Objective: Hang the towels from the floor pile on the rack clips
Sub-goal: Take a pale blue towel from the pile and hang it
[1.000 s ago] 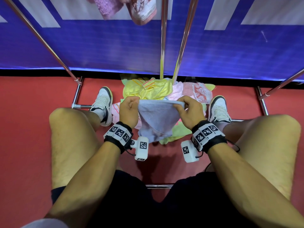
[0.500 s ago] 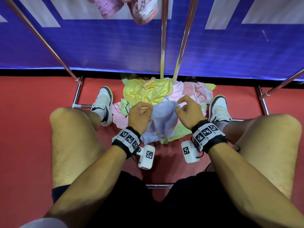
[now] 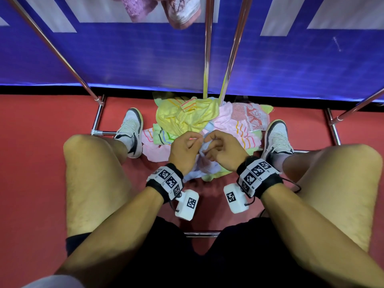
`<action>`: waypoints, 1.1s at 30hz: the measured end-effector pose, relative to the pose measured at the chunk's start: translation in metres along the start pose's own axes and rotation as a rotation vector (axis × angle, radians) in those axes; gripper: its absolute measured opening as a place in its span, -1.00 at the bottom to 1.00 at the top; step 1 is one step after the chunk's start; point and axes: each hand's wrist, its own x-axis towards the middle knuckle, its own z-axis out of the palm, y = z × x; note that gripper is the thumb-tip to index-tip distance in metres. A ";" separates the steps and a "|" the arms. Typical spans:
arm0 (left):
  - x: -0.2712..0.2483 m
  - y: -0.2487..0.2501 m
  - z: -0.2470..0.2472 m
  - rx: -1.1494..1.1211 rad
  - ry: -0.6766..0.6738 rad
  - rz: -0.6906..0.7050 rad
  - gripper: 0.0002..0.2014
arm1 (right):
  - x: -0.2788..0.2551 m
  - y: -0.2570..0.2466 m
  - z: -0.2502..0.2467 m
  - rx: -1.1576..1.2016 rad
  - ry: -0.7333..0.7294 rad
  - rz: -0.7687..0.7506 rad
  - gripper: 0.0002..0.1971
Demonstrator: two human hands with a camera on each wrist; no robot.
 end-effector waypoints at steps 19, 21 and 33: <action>-0.004 0.004 0.003 -0.125 -0.129 -0.018 -0.73 | 0.004 0.012 -0.005 -0.097 0.072 -0.056 -0.91; -0.006 0.005 0.003 -0.171 -0.176 -0.023 -0.71 | 0.003 0.011 -0.006 -0.105 0.060 -0.050 -0.96; 0.007 0.011 -0.015 -0.163 -0.149 -0.065 -0.77 | 0.005 0.010 -0.018 -0.445 0.026 0.008 -0.91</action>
